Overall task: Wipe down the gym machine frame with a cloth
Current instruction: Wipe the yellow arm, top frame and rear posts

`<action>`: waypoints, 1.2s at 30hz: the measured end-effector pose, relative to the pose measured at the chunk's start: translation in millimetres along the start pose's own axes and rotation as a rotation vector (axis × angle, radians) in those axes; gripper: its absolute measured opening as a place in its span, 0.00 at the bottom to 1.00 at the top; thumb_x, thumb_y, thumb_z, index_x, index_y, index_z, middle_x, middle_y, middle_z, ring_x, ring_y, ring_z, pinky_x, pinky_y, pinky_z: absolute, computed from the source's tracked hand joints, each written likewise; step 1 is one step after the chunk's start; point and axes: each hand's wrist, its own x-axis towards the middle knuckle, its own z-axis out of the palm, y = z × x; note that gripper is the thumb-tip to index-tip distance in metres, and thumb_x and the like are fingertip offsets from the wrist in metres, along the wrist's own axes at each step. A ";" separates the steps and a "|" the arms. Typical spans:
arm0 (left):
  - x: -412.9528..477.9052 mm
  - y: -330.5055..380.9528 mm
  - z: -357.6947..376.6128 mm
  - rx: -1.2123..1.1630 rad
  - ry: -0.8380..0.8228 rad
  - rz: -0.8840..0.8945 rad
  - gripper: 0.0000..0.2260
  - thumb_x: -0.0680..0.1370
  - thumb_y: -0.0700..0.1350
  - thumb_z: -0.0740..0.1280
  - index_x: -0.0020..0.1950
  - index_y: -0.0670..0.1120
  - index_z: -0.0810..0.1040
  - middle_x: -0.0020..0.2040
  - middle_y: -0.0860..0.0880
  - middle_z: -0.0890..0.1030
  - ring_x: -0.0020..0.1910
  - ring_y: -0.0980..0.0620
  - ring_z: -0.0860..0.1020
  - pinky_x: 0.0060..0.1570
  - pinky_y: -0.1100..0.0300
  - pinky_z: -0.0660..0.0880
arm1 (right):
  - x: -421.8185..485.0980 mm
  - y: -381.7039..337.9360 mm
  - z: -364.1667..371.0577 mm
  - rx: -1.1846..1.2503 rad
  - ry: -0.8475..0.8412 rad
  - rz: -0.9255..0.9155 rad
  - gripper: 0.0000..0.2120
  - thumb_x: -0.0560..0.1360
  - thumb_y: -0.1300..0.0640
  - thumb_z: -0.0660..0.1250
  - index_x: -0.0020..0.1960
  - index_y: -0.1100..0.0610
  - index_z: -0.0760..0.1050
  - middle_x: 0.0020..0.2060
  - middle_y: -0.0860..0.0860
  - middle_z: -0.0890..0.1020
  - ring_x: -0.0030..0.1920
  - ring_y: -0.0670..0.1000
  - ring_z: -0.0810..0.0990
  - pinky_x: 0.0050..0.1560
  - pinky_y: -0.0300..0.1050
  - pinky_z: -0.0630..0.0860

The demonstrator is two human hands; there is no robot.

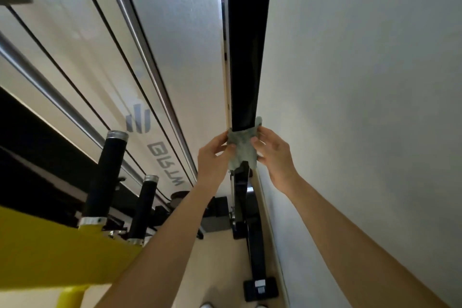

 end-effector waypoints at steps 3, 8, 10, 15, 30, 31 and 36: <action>-3.6 -30.9 5.0 0.017 -0.018 -0.028 0.17 0.79 0.38 0.69 0.64 0.54 0.81 0.50 0.65 0.84 0.50 0.64 0.82 0.48 0.73 0.76 | 0.5 34.4 -3.9 0.005 -0.003 0.036 0.11 0.80 0.56 0.69 0.63 0.50 0.79 0.57 0.51 0.84 0.59 0.54 0.83 0.61 0.62 0.79; -8.9 -75.3 12.9 0.016 -0.042 -0.083 0.17 0.80 0.39 0.69 0.68 0.49 0.79 0.55 0.61 0.84 0.50 0.65 0.82 0.48 0.73 0.76 | 6.8 86.6 -5.3 0.049 0.028 0.105 0.15 0.81 0.59 0.68 0.67 0.55 0.77 0.59 0.54 0.83 0.60 0.57 0.82 0.62 0.64 0.78; -12.7 -93.4 18.6 -0.004 -0.033 -0.128 0.17 0.80 0.40 0.68 0.69 0.48 0.79 0.55 0.60 0.84 0.50 0.65 0.81 0.47 0.74 0.75 | 7.4 105.7 -4.7 0.061 0.055 0.135 0.14 0.81 0.61 0.67 0.66 0.56 0.77 0.59 0.55 0.83 0.60 0.57 0.82 0.62 0.65 0.77; -27.1 -139.8 33.8 -0.042 -0.018 -0.186 0.13 0.82 0.39 0.66 0.66 0.46 0.79 0.57 0.51 0.84 0.55 0.55 0.82 0.53 0.66 0.77 | 6.6 153.9 -5.9 0.067 0.081 0.166 0.15 0.80 0.62 0.67 0.67 0.57 0.77 0.59 0.56 0.83 0.61 0.58 0.82 0.65 0.65 0.75; -35.4 -368.3 75.3 -0.037 0.039 -0.128 0.16 0.84 0.38 0.62 0.72 0.45 0.72 0.61 0.50 0.81 0.59 0.57 0.80 0.58 0.61 0.77 | 36.4 384.7 -37.8 0.071 0.059 0.122 0.13 0.79 0.67 0.67 0.61 0.56 0.78 0.50 0.44 0.86 0.54 0.44 0.84 0.52 0.38 0.81; -35.9 -383.7 78.1 -0.051 0.040 -0.125 0.17 0.84 0.38 0.62 0.73 0.45 0.72 0.62 0.50 0.81 0.60 0.56 0.80 0.58 0.61 0.76 | 39.5 400.3 -39.8 0.073 0.059 0.118 0.14 0.79 0.67 0.67 0.62 0.56 0.78 0.51 0.45 0.86 0.55 0.45 0.84 0.55 0.43 0.82; -40.9 -451.6 96.5 -0.119 0.056 -0.057 0.18 0.85 0.37 0.60 0.75 0.46 0.69 0.66 0.50 0.78 0.65 0.58 0.77 0.62 0.64 0.75 | 49.7 479.8 -52.9 0.055 0.032 0.082 0.15 0.79 0.63 0.68 0.64 0.53 0.78 0.57 0.48 0.85 0.60 0.49 0.83 0.62 0.53 0.80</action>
